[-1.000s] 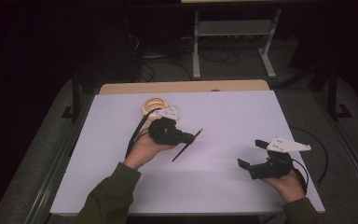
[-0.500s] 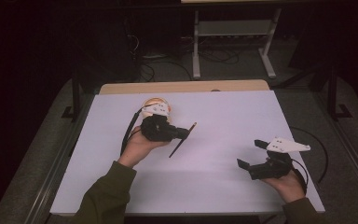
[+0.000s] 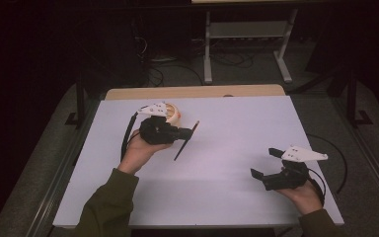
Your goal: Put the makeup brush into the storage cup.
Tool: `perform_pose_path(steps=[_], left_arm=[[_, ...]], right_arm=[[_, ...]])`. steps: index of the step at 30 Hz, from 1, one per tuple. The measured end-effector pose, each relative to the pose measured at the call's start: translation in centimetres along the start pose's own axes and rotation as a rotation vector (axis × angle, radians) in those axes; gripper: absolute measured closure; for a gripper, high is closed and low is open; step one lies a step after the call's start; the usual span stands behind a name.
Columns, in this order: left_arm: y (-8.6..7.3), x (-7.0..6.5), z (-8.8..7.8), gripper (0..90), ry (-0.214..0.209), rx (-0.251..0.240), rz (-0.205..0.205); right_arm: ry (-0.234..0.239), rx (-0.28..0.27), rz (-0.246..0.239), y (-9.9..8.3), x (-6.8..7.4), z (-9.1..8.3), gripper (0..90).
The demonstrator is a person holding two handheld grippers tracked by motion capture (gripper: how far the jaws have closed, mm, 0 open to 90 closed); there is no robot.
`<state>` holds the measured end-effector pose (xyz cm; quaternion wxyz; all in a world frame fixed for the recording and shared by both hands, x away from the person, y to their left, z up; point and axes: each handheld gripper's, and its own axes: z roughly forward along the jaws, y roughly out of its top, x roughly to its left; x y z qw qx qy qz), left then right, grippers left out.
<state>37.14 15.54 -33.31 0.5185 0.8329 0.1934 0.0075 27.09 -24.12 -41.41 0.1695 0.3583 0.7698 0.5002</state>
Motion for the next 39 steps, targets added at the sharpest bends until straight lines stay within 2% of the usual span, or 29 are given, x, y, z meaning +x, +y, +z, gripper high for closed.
perform_pose_path(steps=[9,39], left_arm=[[-0.1,0.6,-1.1,84.3,0.024,-0.037,-0.017],[-0.2,2.0,-4.7,84.3,0.116,-0.134,-0.022]], right_arm=[[0.001,-0.002,-0.004,0.0,0.0,0.0,0.0],[-0.001,-0.005,-0.009,0.0,0.0,0.1,0.0]])
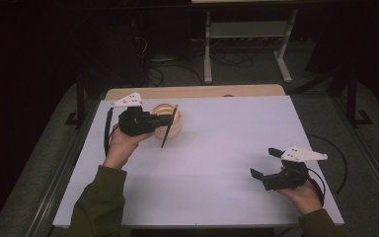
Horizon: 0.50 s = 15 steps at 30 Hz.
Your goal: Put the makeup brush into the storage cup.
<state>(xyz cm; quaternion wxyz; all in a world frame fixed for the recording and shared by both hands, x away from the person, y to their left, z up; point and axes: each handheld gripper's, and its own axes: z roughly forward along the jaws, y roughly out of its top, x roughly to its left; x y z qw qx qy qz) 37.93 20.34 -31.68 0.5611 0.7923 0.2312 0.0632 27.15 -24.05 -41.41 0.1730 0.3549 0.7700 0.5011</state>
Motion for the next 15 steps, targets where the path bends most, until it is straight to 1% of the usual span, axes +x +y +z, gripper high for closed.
perform_pose_path(steps=[5,15], left_arm=[[0.0,0.3,-0.4,84.3,0.016,-0.014,-0.005],[0.0,0.9,-1.1,84.3,0.043,-0.034,-0.008]], right_arm=[[0.001,0.001,-0.002,0.0,0.0,0.0,0.0],[0.001,0.003,0.009,0.0,0.0,0.0,0.0]])
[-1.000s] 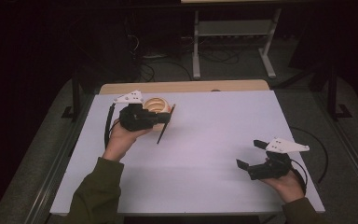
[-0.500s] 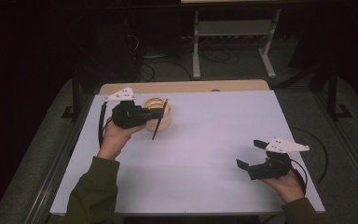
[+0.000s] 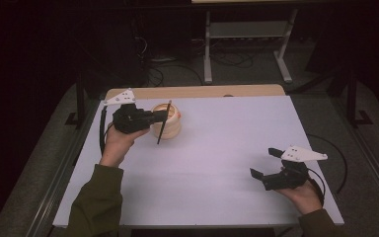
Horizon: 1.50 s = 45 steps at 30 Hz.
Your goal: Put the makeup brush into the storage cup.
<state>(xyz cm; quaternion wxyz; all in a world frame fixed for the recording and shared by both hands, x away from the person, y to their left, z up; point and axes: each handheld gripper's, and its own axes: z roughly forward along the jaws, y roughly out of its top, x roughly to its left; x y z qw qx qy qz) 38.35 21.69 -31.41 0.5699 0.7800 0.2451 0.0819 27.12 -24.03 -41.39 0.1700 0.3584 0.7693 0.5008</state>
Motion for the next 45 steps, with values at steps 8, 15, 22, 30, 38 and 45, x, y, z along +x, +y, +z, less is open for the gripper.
perform_pose_path(steps=[8,15,22,30,38,45], left_arm=[[0.2,0.7,-0.3,84.3,0.035,-0.012,0.011],[0.4,1.2,-0.7,84.3,0.062,-0.022,0.011],[0.8,1.8,-0.8,84.3,0.082,-0.039,0.008],[1.2,2.7,-0.8,84.3,0.099,-0.054,-0.002],[2.1,3.1,-0.5,84.3,0.114,-0.07,0.021],[2.3,3.6,0.0,84.3,0.121,-0.09,0.016]], right_arm=[[-0.002,-0.012,-0.008,0.1,-0.1,0.0,0.0],[-0.003,-0.013,-0.008,0.1,-0.1,0.0,0.0],[-0.003,-0.012,-0.008,0.1,-0.1,0.0,0.0],[-0.002,-0.012,-0.003,0.1,-0.1,0.0,0.0],[-0.001,-0.012,0.0,0.1,-0.1,0.0,0.0],[-0.001,-0.011,-0.004,0.1,-0.1,0.0,0.0]])
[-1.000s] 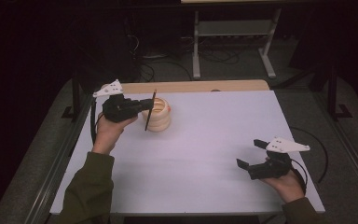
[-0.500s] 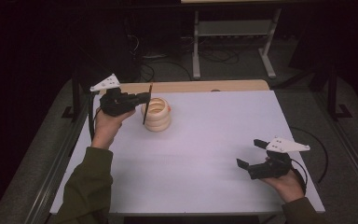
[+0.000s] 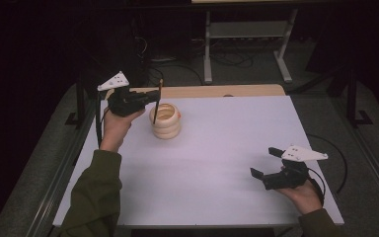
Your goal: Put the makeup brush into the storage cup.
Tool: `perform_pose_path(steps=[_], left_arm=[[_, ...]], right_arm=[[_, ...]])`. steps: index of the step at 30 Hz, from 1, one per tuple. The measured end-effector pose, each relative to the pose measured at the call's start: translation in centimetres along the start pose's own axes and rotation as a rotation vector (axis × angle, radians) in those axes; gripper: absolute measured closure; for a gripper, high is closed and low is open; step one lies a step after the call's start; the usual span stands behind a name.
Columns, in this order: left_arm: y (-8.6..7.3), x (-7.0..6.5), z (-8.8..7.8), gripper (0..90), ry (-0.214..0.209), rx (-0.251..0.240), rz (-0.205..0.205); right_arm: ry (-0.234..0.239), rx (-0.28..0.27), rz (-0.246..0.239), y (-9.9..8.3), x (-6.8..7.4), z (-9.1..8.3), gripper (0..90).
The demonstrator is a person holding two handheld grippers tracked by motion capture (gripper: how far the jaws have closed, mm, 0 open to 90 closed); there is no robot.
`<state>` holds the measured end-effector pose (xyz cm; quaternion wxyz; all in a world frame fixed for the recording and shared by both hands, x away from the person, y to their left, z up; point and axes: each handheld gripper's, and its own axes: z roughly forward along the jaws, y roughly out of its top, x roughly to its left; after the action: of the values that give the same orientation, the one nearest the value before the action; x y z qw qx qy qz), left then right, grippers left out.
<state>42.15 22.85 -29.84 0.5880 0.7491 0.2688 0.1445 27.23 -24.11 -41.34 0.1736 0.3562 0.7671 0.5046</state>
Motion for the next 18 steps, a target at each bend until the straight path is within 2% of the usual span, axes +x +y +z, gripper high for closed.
perform_pose_path(steps=[18], left_arm=[[-0.6,1.7,1.4,84.3,0.027,-0.03,-0.017]], right_arm=[[0.001,0.003,0.006,0.0,0.0,0.0,0.0]])
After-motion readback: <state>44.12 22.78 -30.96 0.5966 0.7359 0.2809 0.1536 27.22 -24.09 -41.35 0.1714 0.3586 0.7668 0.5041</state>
